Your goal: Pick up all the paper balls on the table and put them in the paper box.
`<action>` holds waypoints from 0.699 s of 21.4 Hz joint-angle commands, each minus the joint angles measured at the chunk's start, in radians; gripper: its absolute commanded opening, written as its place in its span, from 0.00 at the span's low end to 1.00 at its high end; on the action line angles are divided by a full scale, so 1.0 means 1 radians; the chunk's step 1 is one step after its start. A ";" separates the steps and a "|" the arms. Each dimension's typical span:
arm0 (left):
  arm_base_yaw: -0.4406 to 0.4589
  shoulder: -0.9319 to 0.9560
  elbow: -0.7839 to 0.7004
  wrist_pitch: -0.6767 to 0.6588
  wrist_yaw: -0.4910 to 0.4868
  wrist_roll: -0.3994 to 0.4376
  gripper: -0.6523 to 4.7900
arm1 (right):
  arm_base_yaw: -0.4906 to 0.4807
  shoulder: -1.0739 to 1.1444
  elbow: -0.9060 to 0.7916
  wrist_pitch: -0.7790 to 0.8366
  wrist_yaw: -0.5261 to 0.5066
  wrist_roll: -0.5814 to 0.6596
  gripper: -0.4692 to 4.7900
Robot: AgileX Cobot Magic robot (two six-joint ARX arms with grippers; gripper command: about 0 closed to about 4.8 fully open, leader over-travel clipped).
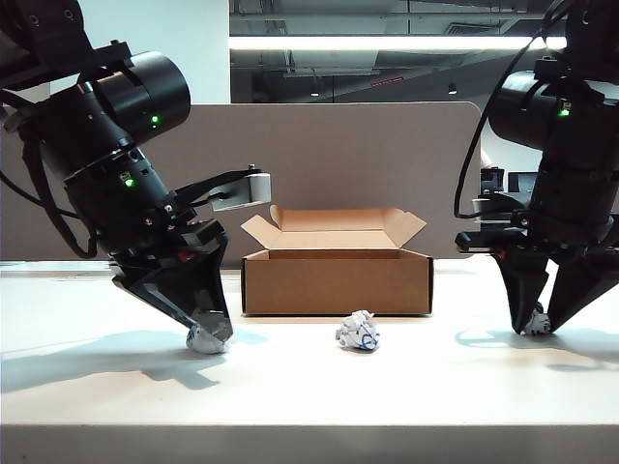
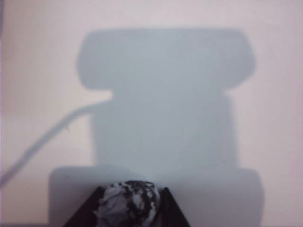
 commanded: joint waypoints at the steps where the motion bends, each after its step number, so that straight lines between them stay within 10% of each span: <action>1: -0.001 -0.002 0.003 0.005 -0.021 0.007 0.49 | 0.000 0.004 -0.006 -0.041 0.003 -0.001 0.41; 15: -0.001 -0.003 0.014 0.003 -0.020 -0.024 0.39 | 0.000 0.003 -0.002 -0.042 0.003 -0.008 0.28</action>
